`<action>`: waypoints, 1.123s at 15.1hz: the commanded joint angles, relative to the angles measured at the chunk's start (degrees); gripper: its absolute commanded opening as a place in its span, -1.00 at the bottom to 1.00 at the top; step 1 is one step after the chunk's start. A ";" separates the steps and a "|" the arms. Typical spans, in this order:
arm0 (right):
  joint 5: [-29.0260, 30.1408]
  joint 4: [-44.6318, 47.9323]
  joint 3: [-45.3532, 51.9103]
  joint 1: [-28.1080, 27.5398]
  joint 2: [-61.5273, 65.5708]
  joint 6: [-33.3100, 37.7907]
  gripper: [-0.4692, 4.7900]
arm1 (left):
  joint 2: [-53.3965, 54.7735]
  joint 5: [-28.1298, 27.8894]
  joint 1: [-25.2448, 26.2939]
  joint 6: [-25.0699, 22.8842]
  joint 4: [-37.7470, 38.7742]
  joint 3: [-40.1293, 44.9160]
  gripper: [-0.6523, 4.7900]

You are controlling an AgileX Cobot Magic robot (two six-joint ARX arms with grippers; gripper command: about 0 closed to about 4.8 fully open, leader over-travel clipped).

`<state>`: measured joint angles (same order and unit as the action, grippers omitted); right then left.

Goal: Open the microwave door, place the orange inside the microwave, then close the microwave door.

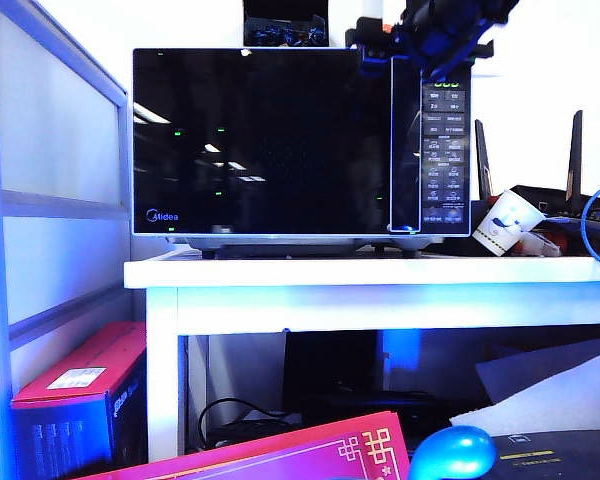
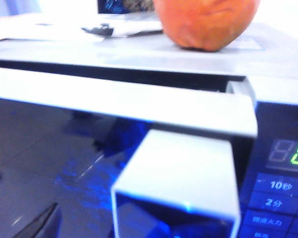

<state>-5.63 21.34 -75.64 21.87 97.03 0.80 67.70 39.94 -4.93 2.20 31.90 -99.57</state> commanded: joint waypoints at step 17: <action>-5.05 -6.84 -0.39 -0.11 -11.17 -4.87 0.54 | 0.48 -0.31 0.00 -0.52 -1.31 -0.26 -0.78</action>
<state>-9.41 13.87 -75.79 21.71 86.21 -3.42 67.83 39.86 -4.93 2.15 31.92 -99.59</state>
